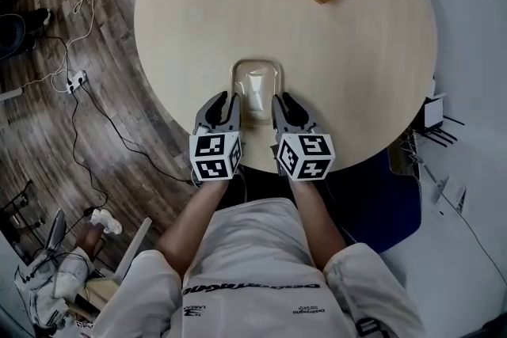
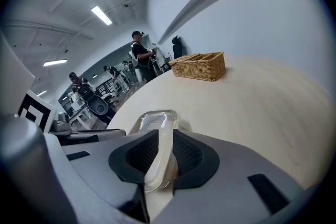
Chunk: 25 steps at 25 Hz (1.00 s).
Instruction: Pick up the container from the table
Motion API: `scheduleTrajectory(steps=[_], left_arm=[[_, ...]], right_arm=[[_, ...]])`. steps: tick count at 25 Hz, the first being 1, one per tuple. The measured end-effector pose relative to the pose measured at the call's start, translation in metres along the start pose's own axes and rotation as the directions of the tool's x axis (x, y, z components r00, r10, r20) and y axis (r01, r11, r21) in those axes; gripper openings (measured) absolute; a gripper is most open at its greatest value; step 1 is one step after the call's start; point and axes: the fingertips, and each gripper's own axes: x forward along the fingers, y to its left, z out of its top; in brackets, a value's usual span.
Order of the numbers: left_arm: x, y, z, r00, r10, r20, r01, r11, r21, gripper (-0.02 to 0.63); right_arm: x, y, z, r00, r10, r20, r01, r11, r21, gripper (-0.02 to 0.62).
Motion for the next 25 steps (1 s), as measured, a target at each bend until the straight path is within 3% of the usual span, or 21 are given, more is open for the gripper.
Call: scheduleTrajectory(steps=[14,25], left_arm=[[0.018,0.006,-0.015,0.998,-0.021,-0.051,0.02,1.0,-0.019,0.078],[0.019,0.004,-0.015,0.997,-0.052,-0.057,0.046,0.994,-0.096,0.044]], right_arm=[[0.018,-0.017,-0.021,0.998,-0.006,-0.06,0.01,0.997,0.074,0.097],[0.02,-0.017,-0.022,0.998,0.015,-0.067,-0.005,0.99,0.142,0.064]])
